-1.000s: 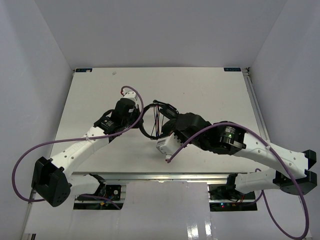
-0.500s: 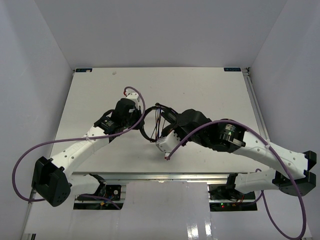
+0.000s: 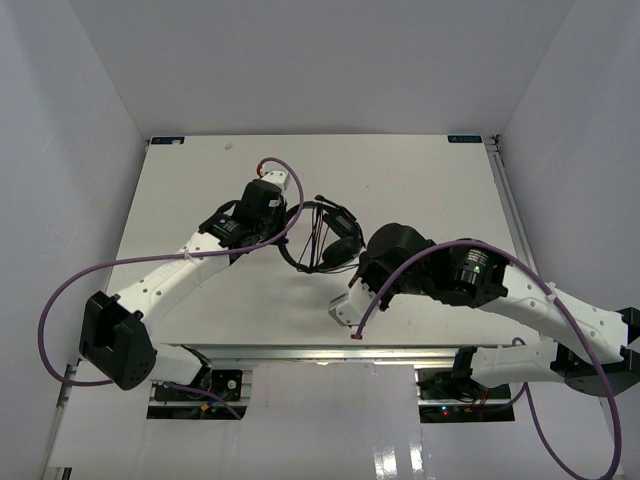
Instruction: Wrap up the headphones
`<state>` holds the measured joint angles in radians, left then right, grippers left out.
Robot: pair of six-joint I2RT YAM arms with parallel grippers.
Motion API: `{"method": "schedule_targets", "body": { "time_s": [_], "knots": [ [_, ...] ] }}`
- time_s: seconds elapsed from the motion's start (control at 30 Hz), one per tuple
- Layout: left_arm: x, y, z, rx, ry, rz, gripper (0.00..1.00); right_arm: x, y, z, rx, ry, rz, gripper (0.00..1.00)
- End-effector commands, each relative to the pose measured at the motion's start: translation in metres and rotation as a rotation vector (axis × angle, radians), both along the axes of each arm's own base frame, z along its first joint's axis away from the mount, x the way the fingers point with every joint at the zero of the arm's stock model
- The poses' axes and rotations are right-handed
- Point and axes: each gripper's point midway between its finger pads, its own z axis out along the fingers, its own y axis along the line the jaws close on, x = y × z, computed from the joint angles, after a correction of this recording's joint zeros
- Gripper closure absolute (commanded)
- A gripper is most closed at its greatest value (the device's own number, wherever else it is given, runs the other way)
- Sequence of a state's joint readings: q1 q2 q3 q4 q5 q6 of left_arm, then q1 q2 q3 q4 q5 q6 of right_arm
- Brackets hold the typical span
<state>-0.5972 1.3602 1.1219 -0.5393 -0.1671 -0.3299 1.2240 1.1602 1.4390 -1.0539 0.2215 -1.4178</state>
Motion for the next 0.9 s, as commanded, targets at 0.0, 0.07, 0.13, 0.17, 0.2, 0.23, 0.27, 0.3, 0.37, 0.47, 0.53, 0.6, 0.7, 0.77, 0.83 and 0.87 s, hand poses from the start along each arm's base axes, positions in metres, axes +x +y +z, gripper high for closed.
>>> {"method": "schedule_targets", "body": {
  "time_s": [0.0, 0.07, 0.13, 0.17, 0.2, 0.23, 0.27, 0.3, 0.37, 0.47, 0.53, 0.6, 0.7, 0.77, 0.83, 0.87],
  "knots": [
    [0.009, -0.013, 0.034, -0.093, -0.065, -0.018, 1.0, -0.017, -0.01, -0.009, -0.009, 0.058, 0.049, 0.92],
    [0.01, -0.024, 0.044, -0.141, -0.066, -0.048, 1.0, -0.02, -0.011, -0.018, -0.028, 0.067, 0.061, 0.92],
    [0.01, -0.028, 0.051, -0.161, -0.07, -0.055, 1.0, -0.019, -0.008, -0.022, -0.027, 0.061, 0.062, 0.92],
    [0.01, -0.029, 0.054, -0.172, -0.072, -0.058, 1.0, -0.019, -0.007, -0.022, -0.022, 0.058, 0.062, 0.92],
    [0.01, -0.029, 0.056, -0.175, -0.077, -0.058, 1.0, -0.019, -0.007, -0.023, -0.025, 0.058, 0.063, 0.92],
    [0.01, -0.03, 0.058, -0.179, -0.079, -0.063, 1.0, -0.018, -0.007, -0.023, -0.022, 0.056, 0.061, 0.92],
    [0.009, -0.03, 0.059, -0.182, -0.079, -0.067, 1.0, -0.017, -0.007, -0.024, -0.022, 0.051, 0.058, 0.92],
    [0.008, -0.031, 0.059, -0.185, -0.077, -0.071, 1.0, -0.015, -0.007, -0.026, -0.024, 0.045, 0.052, 0.92],
    [0.005, -0.031, 0.057, -0.194, -0.068, -0.076, 1.0, -0.014, -0.006, -0.026, -0.018, 0.039, 0.049, 0.92],
    [0.002, -0.034, 0.052, -0.204, -0.057, -0.087, 1.0, -0.015, -0.007, -0.031, -0.029, 0.044, 0.05, 0.92],
    [0.002, -0.035, 0.053, -0.21, -0.056, -0.091, 1.0, -0.014, -0.008, -0.034, -0.04, 0.042, 0.049, 0.92],
    [0.0, -0.04, 0.055, -0.227, -0.047, -0.115, 1.0, -0.013, -0.008, -0.035, -0.043, 0.036, 0.046, 0.92],
    [0.0, -0.04, 0.061, -0.231, -0.062, -0.117, 1.0, -0.012, -0.01, -0.037, -0.052, 0.031, 0.04, 0.92],
    [-0.001, -0.04, 0.066, -0.238, -0.067, -0.123, 1.0, -0.011, -0.012, -0.044, -0.068, 0.027, 0.036, 0.92],
    [-0.003, -0.04, 0.069, -0.242, -0.068, -0.128, 1.0, -0.009, -0.016, -0.05, -0.087, 0.017, 0.028, 0.92],
    [-0.004, -0.04, 0.071, -0.245, -0.07, -0.13, 1.0, -0.009, -0.018, -0.052, -0.096, 0.012, 0.026, 0.92]
  ]
}}
